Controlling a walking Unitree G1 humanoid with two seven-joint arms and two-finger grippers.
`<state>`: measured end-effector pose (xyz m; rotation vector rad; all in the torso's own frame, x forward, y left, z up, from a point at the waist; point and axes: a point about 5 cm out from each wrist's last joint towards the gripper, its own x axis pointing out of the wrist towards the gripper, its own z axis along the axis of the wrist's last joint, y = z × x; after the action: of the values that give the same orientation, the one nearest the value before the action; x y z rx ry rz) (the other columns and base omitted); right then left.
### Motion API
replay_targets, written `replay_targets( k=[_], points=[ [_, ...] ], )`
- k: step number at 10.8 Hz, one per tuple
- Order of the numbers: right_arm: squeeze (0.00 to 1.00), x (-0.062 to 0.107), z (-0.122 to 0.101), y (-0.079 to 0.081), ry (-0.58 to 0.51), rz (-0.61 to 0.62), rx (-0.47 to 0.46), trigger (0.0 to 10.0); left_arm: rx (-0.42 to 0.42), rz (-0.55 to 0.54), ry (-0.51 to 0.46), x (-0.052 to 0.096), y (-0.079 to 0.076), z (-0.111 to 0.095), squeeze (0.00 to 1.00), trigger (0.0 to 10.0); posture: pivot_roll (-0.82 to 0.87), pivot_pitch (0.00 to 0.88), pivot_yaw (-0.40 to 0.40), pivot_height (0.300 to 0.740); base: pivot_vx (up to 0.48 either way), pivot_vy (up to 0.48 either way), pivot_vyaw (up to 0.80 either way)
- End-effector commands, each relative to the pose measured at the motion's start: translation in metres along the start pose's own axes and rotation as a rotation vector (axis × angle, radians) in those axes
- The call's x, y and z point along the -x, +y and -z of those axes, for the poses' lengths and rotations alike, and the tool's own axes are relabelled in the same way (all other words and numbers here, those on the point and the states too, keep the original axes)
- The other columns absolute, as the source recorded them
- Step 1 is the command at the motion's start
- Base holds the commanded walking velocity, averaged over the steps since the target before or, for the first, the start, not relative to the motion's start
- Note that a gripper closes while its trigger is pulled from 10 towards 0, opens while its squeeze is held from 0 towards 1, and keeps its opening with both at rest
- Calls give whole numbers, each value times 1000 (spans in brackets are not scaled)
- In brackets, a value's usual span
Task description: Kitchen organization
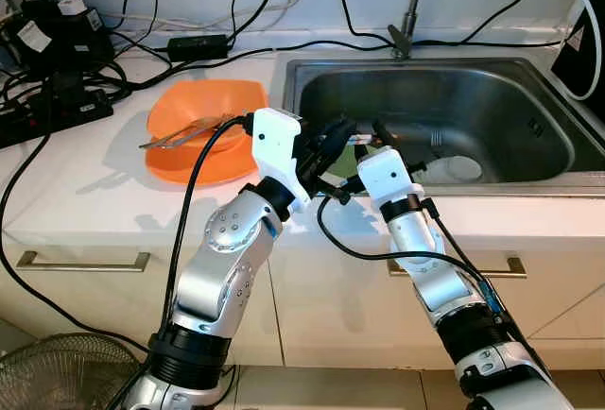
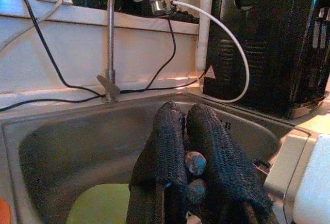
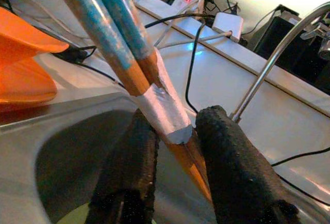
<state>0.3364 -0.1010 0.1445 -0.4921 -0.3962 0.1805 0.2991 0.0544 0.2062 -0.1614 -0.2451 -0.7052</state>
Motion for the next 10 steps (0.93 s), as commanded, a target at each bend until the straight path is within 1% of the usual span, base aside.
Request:
replay_targets(
  k=[1, 4, 5, 7, 9, 10],
  points=[
    [0, -7, -8, -3, -36, 9, -5, 0, -29, -6, 4, -1, 1, -2, 0, 10000, 118, 0, 49, 740, 0, 0, 0],
    [0, -7, -7, -3, -33, 11, -10, 0, -14, -33, -1, -1, 5, -2, 0, 10000, 117, 0, 50, 740, 0, 0, 0],
    [0, -6, -7, -2, -31, 11, -10, 0, 0, -40, 3, -1, 6, -1, 1000, 10000, 118, 0, 49, 740, 0, 0, 0],
    [0, -7, -7, -3, -29, 12, -10, 0, 22, -43, -9, -1, 7, -2, 1000, 10000, 118, 0, 49, 740, 0, 0, 0],
    [0, -7, -6, -4, -26, 16, -7, 0, 57, -19, -37, 0, 4, -8, 1000, 10000, 118, 0, 49, 740, 0, 0, 0],
    [0, -7, -6, -5, -24, 19, -6, 0, 76, -24, -55, 1, 5, -10, 1000, 10000, 118, 0, 49, 740, 0, 0, 0]
  ],
)
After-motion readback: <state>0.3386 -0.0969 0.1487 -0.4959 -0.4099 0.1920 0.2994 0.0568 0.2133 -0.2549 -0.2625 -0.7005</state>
